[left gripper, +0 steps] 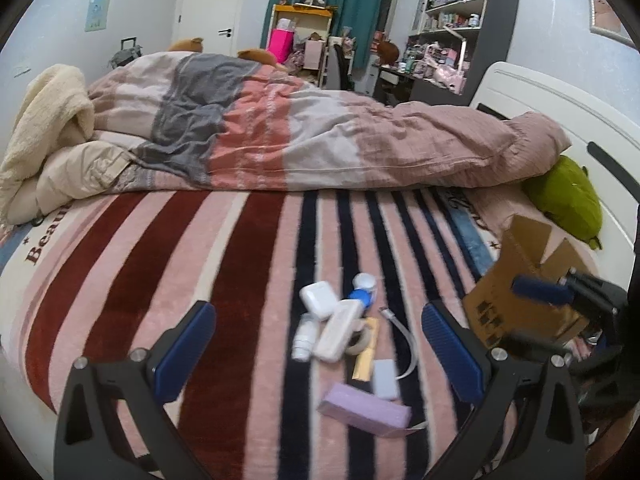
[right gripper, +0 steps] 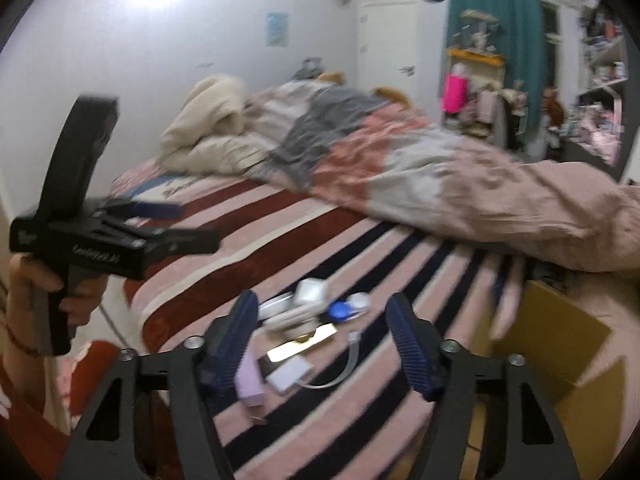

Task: Organize rigid objects
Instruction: 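Grasp the lilac box with the right gripper, then carry the lilac box into the cardboard box and open the right gripper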

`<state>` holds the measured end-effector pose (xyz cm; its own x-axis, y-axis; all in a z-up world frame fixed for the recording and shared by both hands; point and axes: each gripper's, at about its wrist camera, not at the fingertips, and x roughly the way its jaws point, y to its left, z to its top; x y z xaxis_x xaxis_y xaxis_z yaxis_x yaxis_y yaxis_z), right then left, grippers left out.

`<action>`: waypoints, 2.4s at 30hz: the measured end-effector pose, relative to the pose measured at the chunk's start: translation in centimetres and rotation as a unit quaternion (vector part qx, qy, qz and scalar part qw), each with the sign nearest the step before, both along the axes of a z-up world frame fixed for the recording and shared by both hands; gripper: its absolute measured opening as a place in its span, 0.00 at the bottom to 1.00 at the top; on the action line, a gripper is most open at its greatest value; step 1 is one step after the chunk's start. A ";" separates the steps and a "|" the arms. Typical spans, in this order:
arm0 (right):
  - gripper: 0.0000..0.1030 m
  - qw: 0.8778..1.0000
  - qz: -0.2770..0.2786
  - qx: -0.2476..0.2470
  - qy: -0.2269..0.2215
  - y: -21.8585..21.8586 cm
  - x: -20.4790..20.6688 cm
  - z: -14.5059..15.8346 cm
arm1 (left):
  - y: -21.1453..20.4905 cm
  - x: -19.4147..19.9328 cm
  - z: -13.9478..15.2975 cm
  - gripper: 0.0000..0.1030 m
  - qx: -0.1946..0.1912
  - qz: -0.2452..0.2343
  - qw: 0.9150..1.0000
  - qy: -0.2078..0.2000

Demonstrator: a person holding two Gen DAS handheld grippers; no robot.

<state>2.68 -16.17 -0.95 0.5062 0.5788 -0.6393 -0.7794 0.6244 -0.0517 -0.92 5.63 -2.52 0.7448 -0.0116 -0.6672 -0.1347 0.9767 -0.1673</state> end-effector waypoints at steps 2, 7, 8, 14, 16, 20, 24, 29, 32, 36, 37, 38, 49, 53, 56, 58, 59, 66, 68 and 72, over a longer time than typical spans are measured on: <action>0.52 0.999 0.026 -0.016 0.025 1.7 -0.1 -1.6 | 0.9 -0.1 -0.7 0.99 -0.001 0.007 1.000 0.005; 0.52 0.990 0.081 -0.055 0.099 5.4 -0.1 -7.1 | 2.9 -0.6 -2.4 0.99 -0.005 0.022 1.000 0.019; 0.52 0.989 0.083 -0.065 0.107 5.7 0.1 -8.1 | 3.3 -0.6 -2.6 0.99 -0.005 0.024 0.999 0.022; 0.40 0.977 0.078 -0.120 0.159 6.5 1.8 -13.7 | 4.4 -0.9 -3.7 0.99 -0.007 0.034 0.999 0.030; 0.33 0.973 0.083 -0.127 0.172 6.8 1.8 -14.9 | 4.4 -0.9 -3.8 0.99 -0.006 0.035 0.999 0.033; 0.20 0.969 0.087 -0.141 0.186 7.4 1.7 -15.9 | 4.0 -1.0 -3.9 0.99 -0.005 0.029 0.999 0.036; 0.20 0.973 0.088 -0.134 0.166 7.3 1.3 -14.5 | 2.9 -0.9 -3.1 0.99 -0.010 0.008 0.999 0.032; 0.20 0.983 0.091 -0.093 0.126 6.4 0.8 -9.3 | -0.5 0.2 -0.5 0.99 -0.036 -0.064 0.997 0.007; 0.20 0.988 0.094 -0.076 0.097 5.3 0.5 -5.7 | -2.9 1.5 1.4 0.92 -0.061 -0.118 0.991 -0.007; 0.20 0.993 0.084 -0.050 0.063 2.9 0.7 -1.9 | -7.3 4.3 3.6 0.79 -0.090 -0.194 0.977 -0.011; 0.20 0.994 0.078 -0.044 0.057 2.0 1.0 -1.0 | -8.2 5.0 4.0 0.72 -0.103 -0.212 0.972 -0.010; 0.20 0.995 0.073 -0.039 0.050 1.2 1.2 -0.2 | -9.3 5.9 4.3 0.67 -0.117 -0.229 0.966 -0.007; 0.20 0.998 -0.039 -0.019 0.038 -10.8 4.8 2.4 | -20.4 14.0 3.2 0.55 -0.159 -0.319 0.933 0.044; 0.20 0.997 -0.065 -0.013 0.050 -13.9 5.7 1.8 | -23.0 16.2 1.4 0.55 -0.177 -0.334 0.923 0.070; 0.20 0.995 -0.080 -0.007 0.061 -15.5 6.3 1.1 | -24.2 17.2 0.7 0.55 -0.184 -0.338 0.919 0.084; 0.20 0.994 -0.085 -0.006 0.066 -16.0 6.5 0.8 | -24.3 17.7 0.1 0.56 -0.190 -0.336 0.917 0.096; 0.20 0.994 -0.088 -0.006 0.068 -16.3 6.4 0.5 | -24.5 17.9 -0.2 0.57 -0.191 -0.334 0.917 0.101; 0.20 0.990 -0.104 -0.003 0.091 -16.4 7.4 -0.9 | -25.1 18.1 -0.9 0.57 -0.174 -0.322 0.924 0.114; 0.21 0.989 -0.108 -0.011 0.097 -16.1 7.6 -1.0 | -25.2 17.9 -0.8 0.57 -0.160 -0.320 0.927 0.114; 0.23 0.988 -0.116 -0.047 0.093 -15.1 7.3 -0.9 | -24.9 17.0 0.0 0.66 -0.121 -0.305 0.938 0.113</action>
